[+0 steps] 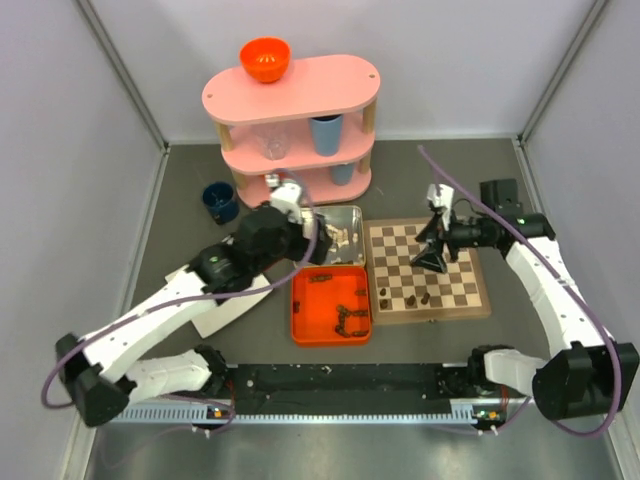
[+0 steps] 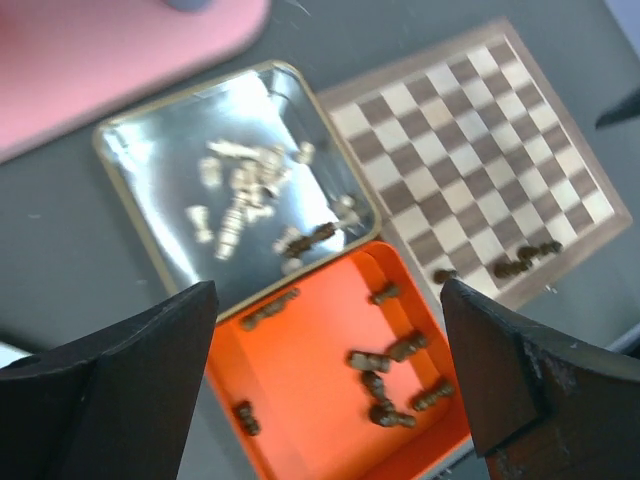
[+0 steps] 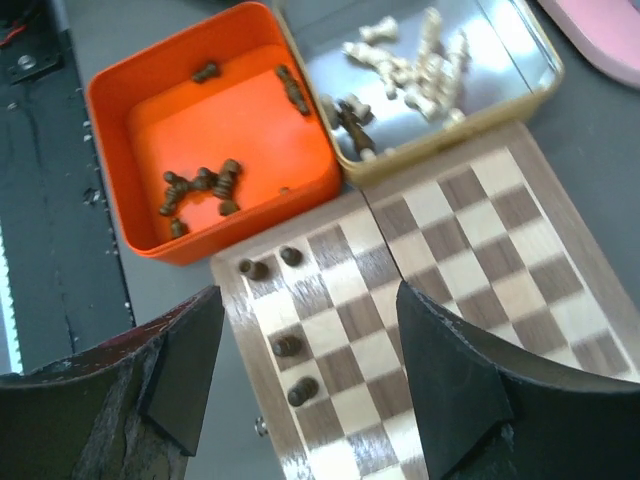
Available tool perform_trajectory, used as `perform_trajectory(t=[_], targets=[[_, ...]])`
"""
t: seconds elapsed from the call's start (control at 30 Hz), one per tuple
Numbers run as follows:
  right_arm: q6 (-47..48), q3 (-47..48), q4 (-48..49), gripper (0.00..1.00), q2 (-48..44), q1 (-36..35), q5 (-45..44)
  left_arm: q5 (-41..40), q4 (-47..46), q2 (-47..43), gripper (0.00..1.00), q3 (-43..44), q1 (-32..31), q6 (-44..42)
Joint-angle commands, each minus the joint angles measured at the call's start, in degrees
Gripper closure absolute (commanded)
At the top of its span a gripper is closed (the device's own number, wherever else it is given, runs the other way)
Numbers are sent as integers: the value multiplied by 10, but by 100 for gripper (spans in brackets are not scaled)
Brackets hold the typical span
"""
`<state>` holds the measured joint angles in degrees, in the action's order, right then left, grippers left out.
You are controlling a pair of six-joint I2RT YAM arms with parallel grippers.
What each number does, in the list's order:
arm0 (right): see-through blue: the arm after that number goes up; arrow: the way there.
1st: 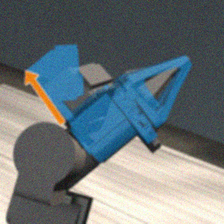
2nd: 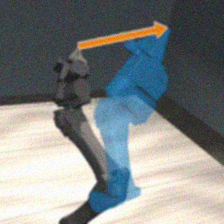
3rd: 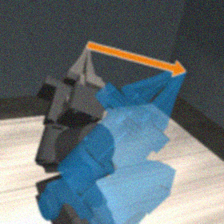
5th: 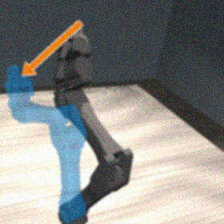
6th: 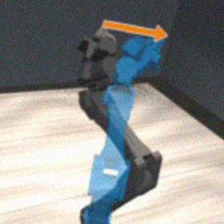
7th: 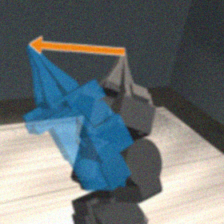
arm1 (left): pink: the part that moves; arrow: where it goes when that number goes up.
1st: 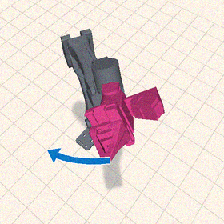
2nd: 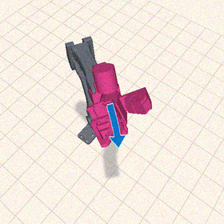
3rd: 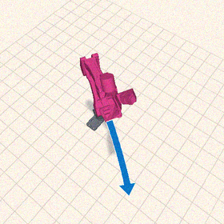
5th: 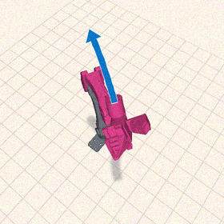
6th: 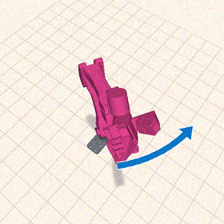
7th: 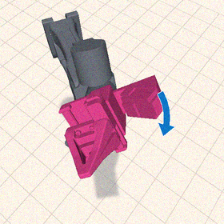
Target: Set up the chess pieces on the board
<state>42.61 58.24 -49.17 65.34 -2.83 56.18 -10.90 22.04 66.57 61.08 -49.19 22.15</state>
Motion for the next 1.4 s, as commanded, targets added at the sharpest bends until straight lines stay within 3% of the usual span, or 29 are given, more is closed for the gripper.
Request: perform_trajectory(t=[0.0, 0.1, 0.27, 0.37, 0.47, 0.73, 1.07, 1.37], targets=[[34, 74, -31, 30, 37, -110, -44, 3, -33, -120, 1, -65, 73, -58], [30, 119, -49, 30, 72, -204, -108, -33, 3, -189, 1, -83, 107, -95], [15, 180, -59, 32, 176, -362, -245, -157, 46, -277, 1, -143, 111, -162], [-2, 216, -65, 34, 248, -424, -343, -200, 36, -324, 1, -182, 111, -170], [-15, 262, -68, 39, 305, -463, -385, -241, 14, -364, 1, -192, 111, -181], [-22, 300, -83, 53, 392, -507, -455, -307, -7, -453, 1, -224, 112, -180], [-10, 309, -119, 54, 457, -532, -520, -367, -21, -551, 1, -241, 112, -180], [-9, 312, -118, 54, 502, -536, -550, -358, -22, -546, 1, -242, 112, -182]])
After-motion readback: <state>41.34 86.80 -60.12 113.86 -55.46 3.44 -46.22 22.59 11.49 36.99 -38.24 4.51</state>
